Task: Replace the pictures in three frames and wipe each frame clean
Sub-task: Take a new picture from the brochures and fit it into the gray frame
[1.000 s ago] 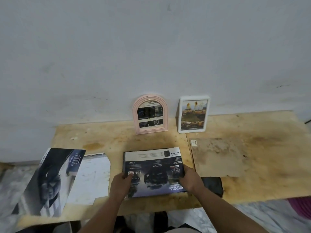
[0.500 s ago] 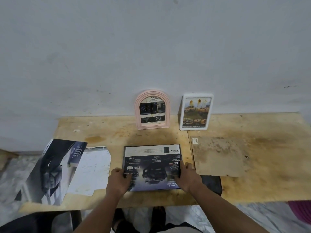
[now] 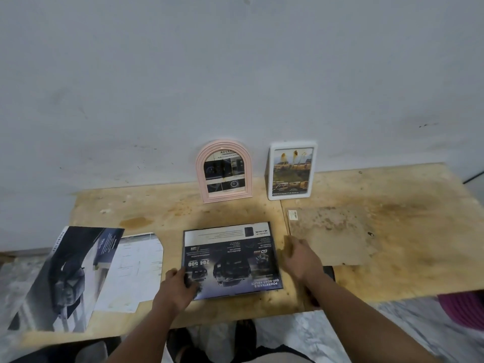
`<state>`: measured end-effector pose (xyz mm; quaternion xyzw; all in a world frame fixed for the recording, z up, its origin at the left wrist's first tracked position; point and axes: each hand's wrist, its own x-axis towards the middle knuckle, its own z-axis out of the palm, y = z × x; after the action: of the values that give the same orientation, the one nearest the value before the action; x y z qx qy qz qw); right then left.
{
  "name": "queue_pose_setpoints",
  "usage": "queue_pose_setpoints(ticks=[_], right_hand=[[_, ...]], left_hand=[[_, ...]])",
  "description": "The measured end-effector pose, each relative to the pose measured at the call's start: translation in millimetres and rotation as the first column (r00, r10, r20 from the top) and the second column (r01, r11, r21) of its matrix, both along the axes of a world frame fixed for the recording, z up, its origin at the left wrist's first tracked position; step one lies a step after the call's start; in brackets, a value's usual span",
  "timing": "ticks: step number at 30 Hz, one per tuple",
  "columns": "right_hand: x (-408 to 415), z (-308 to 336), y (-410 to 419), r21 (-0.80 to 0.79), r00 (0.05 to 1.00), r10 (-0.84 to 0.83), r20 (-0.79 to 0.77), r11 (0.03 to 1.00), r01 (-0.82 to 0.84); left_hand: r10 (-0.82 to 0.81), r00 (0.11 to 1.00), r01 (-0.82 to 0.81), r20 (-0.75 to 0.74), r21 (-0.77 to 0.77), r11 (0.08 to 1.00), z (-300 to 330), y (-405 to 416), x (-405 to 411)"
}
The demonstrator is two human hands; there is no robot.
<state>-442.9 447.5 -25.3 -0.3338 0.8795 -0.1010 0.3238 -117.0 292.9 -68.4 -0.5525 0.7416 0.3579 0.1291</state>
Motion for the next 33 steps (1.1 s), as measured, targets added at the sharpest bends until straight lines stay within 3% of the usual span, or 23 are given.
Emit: queue_pose_setpoints(ticks=[3,6,10,13,16,18,22,27,33], right_hand=[[-44,3,15,-0.012,0.967,-0.256,0.006,0.967,0.256],[-92,-2,32,0.034,0.868,-0.496,0.017,0.868,0.495],[-149,-29,57,0.272,0.738,-0.674,0.008,0.712,0.647],[-157,-37,72,0.322,0.583,-0.811,0.041,0.563,0.761],[-166,-47,79,0.310,0.488,-0.871,0.062,0.481,0.820],[-177,-66,90,0.296,0.472,-0.878,0.082,0.474,0.829],[-197,-110,115,0.117,0.352,-0.901,0.253,0.390,0.913],[-171,-51,104,-0.021,0.297,-0.910,0.288,0.304,0.952],[-166,-30,112,-0.116,0.280,-0.815,0.507,0.257,0.959]], left_hand=[[0.000,1.000,0.000,-0.006,-0.018,1.000,-4,-1,-1],[0.020,1.000,-0.020,-0.015,0.010,1.000,-9,-2,-1],[0.028,0.999,-0.027,-0.027,0.053,0.998,-42,-14,11],[0.011,1.000,-0.011,-0.016,0.043,0.999,-47,-17,12],[0.008,1.000,-0.007,-0.011,0.035,0.999,-36,-14,6],[-0.003,1.000,0.003,-0.008,0.030,1.000,-32,-13,4],[-0.017,1.000,0.016,0.022,0.011,1.000,-29,-12,2],[-0.018,0.998,0.017,0.057,0.012,1.000,-26,-8,-1],[-0.021,0.998,0.020,0.057,0.018,1.000,-27,-10,-3]])
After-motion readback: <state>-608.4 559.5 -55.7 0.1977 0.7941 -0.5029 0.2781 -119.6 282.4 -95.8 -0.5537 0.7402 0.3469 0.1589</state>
